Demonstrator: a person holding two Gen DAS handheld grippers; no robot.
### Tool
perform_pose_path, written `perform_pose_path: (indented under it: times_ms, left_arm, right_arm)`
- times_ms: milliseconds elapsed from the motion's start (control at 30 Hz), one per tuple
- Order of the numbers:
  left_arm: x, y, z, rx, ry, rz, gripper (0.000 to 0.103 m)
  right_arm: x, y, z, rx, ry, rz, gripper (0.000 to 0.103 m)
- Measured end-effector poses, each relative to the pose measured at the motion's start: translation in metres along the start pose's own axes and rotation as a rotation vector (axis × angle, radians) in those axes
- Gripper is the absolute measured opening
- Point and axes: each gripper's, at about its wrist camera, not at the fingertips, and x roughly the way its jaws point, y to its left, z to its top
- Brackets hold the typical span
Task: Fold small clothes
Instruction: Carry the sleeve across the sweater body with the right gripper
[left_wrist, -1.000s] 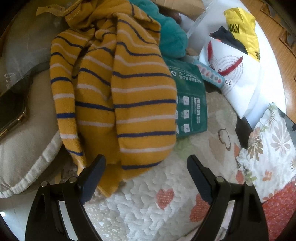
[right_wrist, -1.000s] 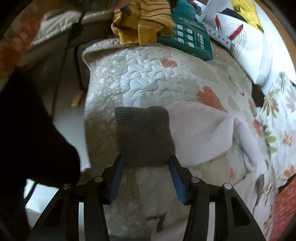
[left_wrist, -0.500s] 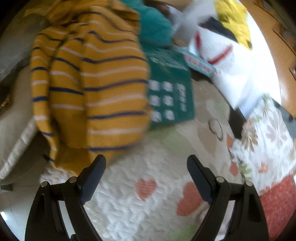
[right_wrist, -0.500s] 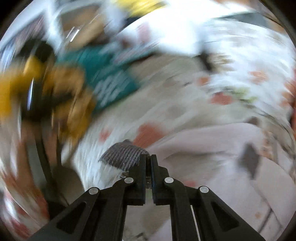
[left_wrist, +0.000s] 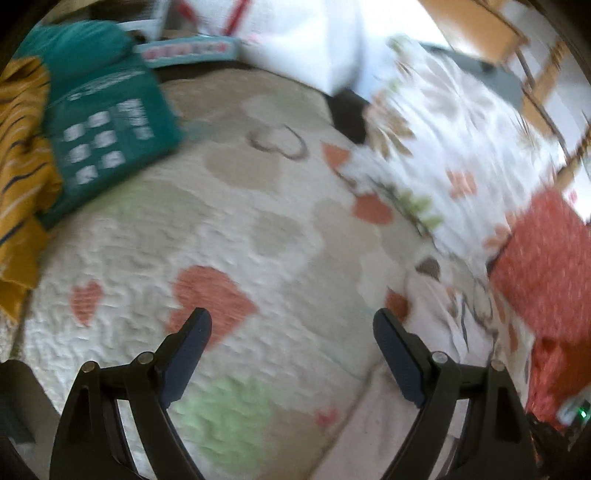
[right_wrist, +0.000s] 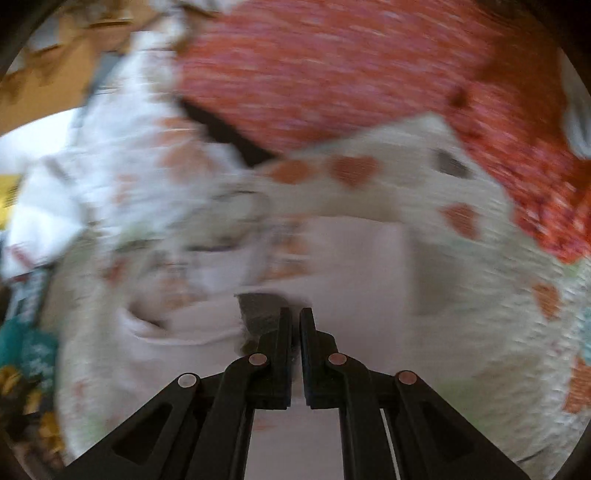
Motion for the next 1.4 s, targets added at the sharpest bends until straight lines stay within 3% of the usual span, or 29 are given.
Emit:
perform_pose_path:
  times_ms: [33, 67, 133, 200, 367, 567, 633, 700, 867, 900, 967, 1167, 1300, 1400]
  left_arm:
    - [0.004, -0.006, -0.001, 0.011, 0.009, -0.003, 0.088]
    - [0.007, -0.014, -0.004, 0.026, 0.023, -0.009, 0.088]
    - [0.013, -0.026, -0.007, 0.045, 0.043, -0.014, 0.088]
    - [0.019, -0.036, -0.008, 0.057, 0.059, -0.011, 0.088]
    - [0.028, -0.039, -0.005, -0.006, 0.088, -0.037, 0.088]
    - [0.036, -0.043, -0.004, -0.021, 0.112, -0.044, 0.088]
    - [0.038, -0.045, -0.002, -0.009, 0.109, -0.041, 0.088]
    - [0.039, -0.045, 0.001, 0.002, 0.103, -0.035, 0.088]
    - [0.044, -0.042, 0.006, 0.017, 0.105, -0.014, 0.088]
    - [0.046, -0.041, 0.006, 0.010, 0.111, -0.014, 0.088]
    - [0.047, -0.038, 0.008, -0.002, 0.119, -0.017, 0.088]
    - [0.052, -0.045, 0.005, 0.013, 0.126, -0.018, 0.088]
    - [0.056, -0.057, -0.002, 0.049, 0.140, -0.015, 0.088]
    - [0.060, -0.066, -0.007, 0.072, 0.156, -0.026, 0.089]
  right_arm:
    - [0.009, -0.013, -0.001, 0.008, 0.016, -0.101, 0.005]
    - [0.011, -0.027, -0.002, 0.028, 0.021, -0.143, 0.008]
    - [0.004, -0.042, -0.004, 0.051, 0.013, -0.111, 0.009]
    - [-0.002, -0.027, -0.005, -0.011, -0.003, -0.092, 0.015]
    - [-0.005, 0.080, -0.014, -0.314, 0.014, 0.103, 0.029]
    - [0.031, 0.215, -0.054, -0.631, 0.183, 0.371, 0.030]
    - [0.055, 0.240, -0.061, -0.667, 0.244, 0.368, 0.030]
    - [0.087, 0.251, -0.055, -0.668, 0.266, 0.269, 0.029]
    - [0.147, 0.239, -0.004, -0.552, 0.201, -0.044, 0.029]
    - [0.150, 0.233, 0.006, -0.521, 0.188, -0.067, 0.029]
    - [0.141, 0.224, 0.018, -0.470, 0.155, -0.057, 0.029]
    - [0.078, 0.191, 0.012, -0.460, 0.123, 0.109, 0.030]
    - [0.051, 0.147, 0.013, -0.442, 0.130, 0.106, 0.043]
    - [0.034, 0.077, 0.018, -0.345, 0.099, 0.047, 0.045]
